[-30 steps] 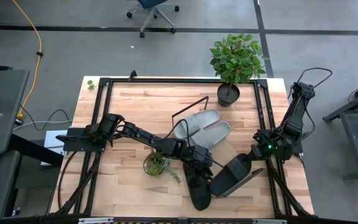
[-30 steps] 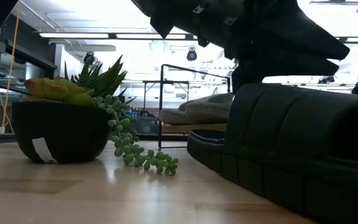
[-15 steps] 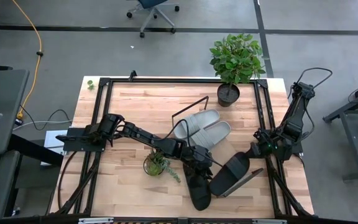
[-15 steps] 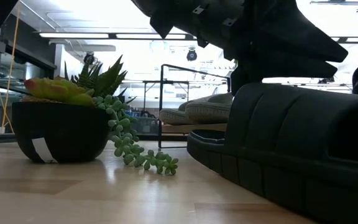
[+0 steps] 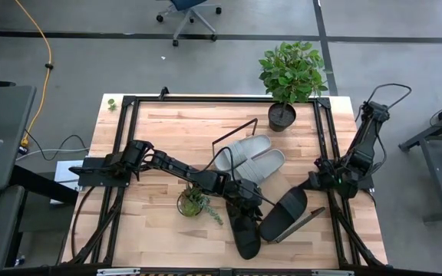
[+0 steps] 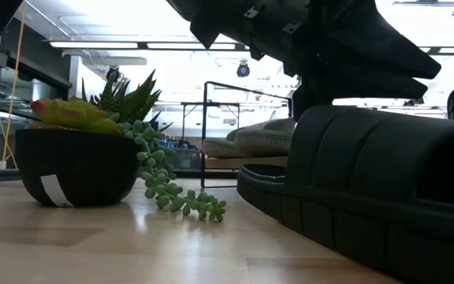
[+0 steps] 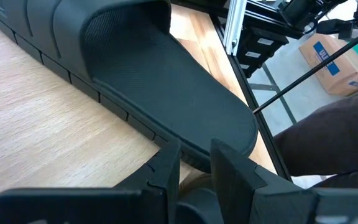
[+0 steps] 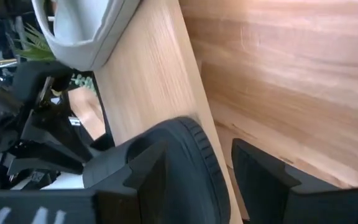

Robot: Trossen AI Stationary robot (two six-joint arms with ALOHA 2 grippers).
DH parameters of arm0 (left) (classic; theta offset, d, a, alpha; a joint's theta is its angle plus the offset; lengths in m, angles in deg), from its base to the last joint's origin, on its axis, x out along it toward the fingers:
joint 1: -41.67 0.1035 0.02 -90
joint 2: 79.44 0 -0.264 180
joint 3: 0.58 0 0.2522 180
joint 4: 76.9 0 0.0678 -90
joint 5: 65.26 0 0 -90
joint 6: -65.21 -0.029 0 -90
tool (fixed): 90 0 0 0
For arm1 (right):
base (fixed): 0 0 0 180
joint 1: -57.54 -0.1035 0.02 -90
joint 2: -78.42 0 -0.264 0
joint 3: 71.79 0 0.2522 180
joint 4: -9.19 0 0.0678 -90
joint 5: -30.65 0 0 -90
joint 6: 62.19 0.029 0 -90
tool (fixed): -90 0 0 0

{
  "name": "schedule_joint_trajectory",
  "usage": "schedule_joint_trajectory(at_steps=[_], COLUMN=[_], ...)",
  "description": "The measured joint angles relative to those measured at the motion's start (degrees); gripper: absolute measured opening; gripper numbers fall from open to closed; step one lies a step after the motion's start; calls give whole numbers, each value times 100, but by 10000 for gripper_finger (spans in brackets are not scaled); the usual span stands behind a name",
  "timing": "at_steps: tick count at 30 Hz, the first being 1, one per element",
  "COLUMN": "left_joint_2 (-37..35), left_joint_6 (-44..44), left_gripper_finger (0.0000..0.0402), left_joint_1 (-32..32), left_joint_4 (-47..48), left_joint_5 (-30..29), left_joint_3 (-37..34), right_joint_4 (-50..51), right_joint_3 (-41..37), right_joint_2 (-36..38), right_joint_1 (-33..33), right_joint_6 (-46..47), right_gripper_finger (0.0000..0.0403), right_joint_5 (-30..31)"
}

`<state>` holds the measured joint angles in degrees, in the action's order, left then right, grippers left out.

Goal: Pick and place slides into the shelf
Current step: Put the top black slide on the shelf

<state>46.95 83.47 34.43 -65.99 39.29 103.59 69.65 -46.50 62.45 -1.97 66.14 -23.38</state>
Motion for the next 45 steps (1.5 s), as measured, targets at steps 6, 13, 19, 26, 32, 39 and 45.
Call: schedule_joint_trajectory(at_steps=[6,13,19,26,32,39,45], left_joint_2=[-2,-4,-4,-4,-5,-7,-7], left_joint_6=[2,2,2,4,23,146,196], left_gripper_finger=[78,78,78,78,78,78,78], left_joint_1=[2,11,15,15,15,15,15], left_joint_4=[0,0,0,0,-1,-4,-7], left_joint_5=[-1,-1,-1,42,137,141,152], left_joint_3=[0,0,0,0,0,0,0], right_joint_4=[39,23,-64,-105,-118,-481,-800], right_joint_3=[41,268,308,308,308,308,308], right_joint_2=[-48,-48,-48,-48,-48,-108,-367], right_joint_1=[175,187,187,189,245,802,1392], right_joint_6=[-118,-304,-501,-583,-536,-1001,-1522], right_gripper_finger=[169,169,134,31,6,1,0], right_joint_5=[189,679,718,804,724,87,-562])
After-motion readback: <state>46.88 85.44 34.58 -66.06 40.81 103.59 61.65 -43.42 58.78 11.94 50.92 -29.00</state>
